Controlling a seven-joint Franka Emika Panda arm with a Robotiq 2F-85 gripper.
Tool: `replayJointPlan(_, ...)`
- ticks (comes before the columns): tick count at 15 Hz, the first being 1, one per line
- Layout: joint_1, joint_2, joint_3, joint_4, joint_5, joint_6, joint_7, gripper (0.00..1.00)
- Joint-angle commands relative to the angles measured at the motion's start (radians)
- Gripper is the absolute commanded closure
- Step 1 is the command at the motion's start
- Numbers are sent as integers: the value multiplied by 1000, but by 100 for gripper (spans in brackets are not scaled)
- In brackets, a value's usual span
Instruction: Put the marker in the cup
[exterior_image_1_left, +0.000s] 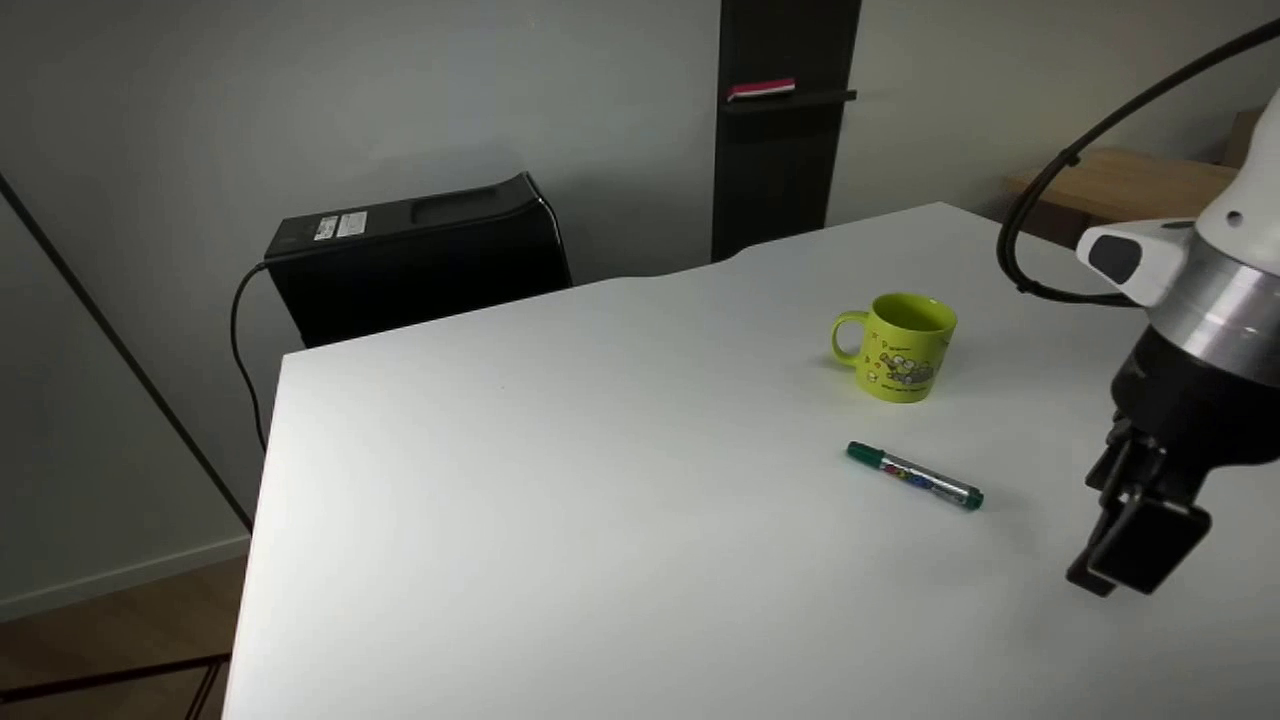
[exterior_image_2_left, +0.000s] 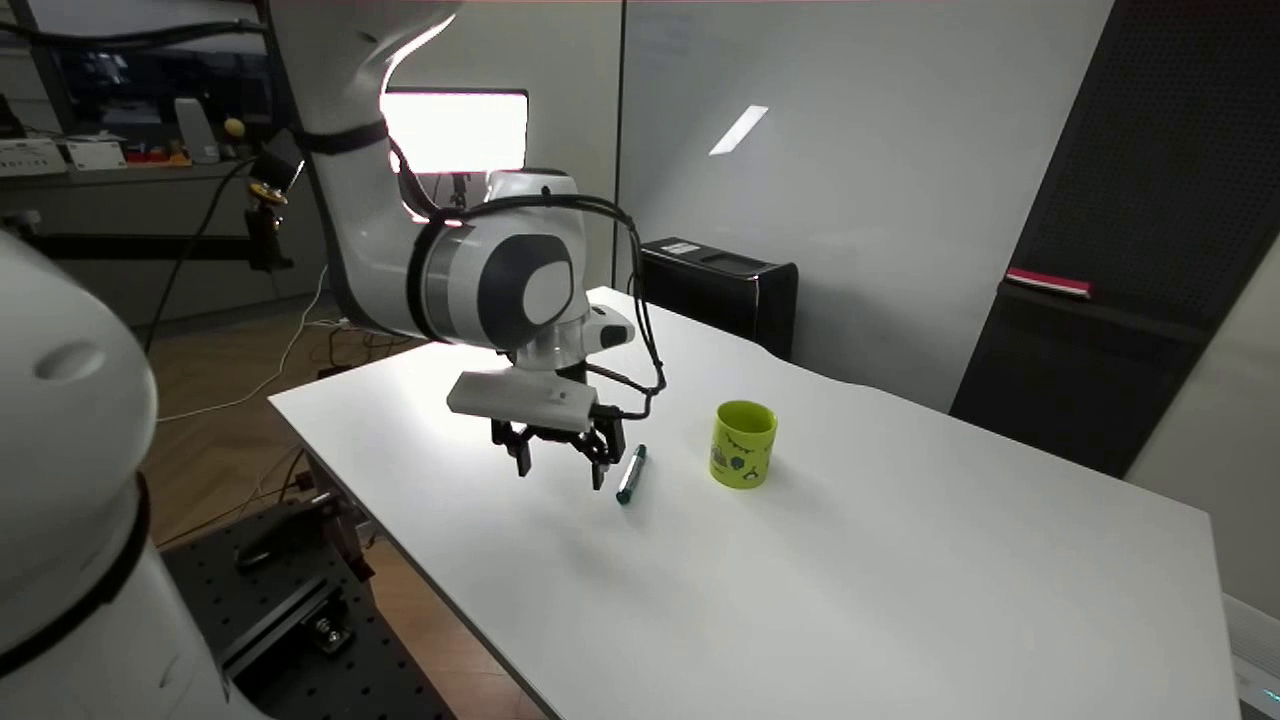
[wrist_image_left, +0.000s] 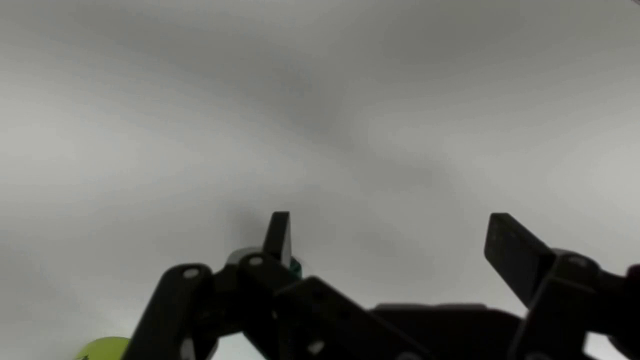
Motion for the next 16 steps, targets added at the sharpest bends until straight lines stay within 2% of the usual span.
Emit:
replayJointPlan(1, 57, 105, -65, 96, -17, -39, 106, 0)
replayJointPlan(2, 12, 123, -25, 116, -42, -54, 131, 0)
replayJointPlan(5, -30, 172, 51, 175, -2, -96, 108, 0)
replayJointPlan(9, -53, 241, 111, 262, 9, -129, 102, 0)
replayJointPlan(12, -61, 288, 124, 331, 7, -150, 99, 0)
replayJointPlan(16, -52, 348, 96, 424, -12, -176, 110, 0)
